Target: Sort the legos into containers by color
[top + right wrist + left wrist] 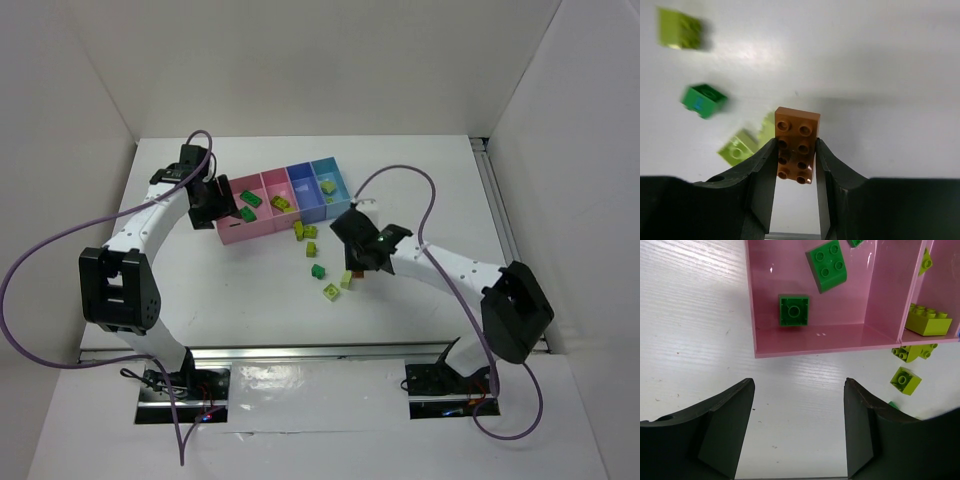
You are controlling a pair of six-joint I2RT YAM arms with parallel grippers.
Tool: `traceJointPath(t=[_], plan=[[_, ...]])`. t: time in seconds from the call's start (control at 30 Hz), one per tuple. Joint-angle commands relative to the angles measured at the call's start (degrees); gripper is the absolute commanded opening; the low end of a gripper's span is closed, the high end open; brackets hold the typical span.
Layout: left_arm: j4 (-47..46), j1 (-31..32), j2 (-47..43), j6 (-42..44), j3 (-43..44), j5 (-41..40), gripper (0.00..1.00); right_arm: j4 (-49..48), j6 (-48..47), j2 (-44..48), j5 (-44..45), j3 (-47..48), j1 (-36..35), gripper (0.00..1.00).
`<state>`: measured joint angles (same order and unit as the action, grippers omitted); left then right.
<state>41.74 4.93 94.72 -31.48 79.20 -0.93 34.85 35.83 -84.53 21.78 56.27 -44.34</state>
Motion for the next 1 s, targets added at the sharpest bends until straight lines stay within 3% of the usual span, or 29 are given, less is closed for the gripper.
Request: traceJointPath(t=[0.0, 0.23, 0.43, 0.67, 0.73, 0.83, 0.93, 0.97], plan=[[-1.39, 0.17, -0.06, 0.99, 2.45, 2.59, 0.76, -1.53, -7.42, -3.43, 5.64, 12.06, 1.18, 0.38], [-4.64, 1.22, -2.60, 1.60, -1.85, 8.22, 0.73, -10.32, -16.13, -20.12, 1.52, 34.67, 5.13, 0.38], [-5.17, 6.14, -4.54, 0.38, -6.94, 8.93, 0.73, -11.47, -18.78, -36.98, -1.30, 53.99, 7.86, 0.38], [-8.86, 9.92, -4.54, -2.27, -12.40, 11.65, 0.70, -14.45, -19.40, -48.00, -4.28, 66.14, 10.94, 0.38], [-9.39, 10.63, -4.54, -2.97, -12.92, 11.65, 0.70, -13.94, -19.40, -51.41, -5.78, 69.13, 12.16, 0.41], [-9.39, 11.24, -3.93, -2.97, -12.41, 11.65, 0.70, -11.74, -19.40, -54.24, -7.45, 75.20, 12.17, 0.64], [-9.39, 11.24, -3.31, -2.97, -11.88, 11.65, 0.71, -11.74, -19.40, -53.90, -8.07, 74.79, 12.17, 0.77], [-9.39, 11.24, -3.31, -2.97, -11.87, 11.65, 0.71, -12.78, -19.40, -51.98, -8.07, 73.56, 12.17, 0.77]])
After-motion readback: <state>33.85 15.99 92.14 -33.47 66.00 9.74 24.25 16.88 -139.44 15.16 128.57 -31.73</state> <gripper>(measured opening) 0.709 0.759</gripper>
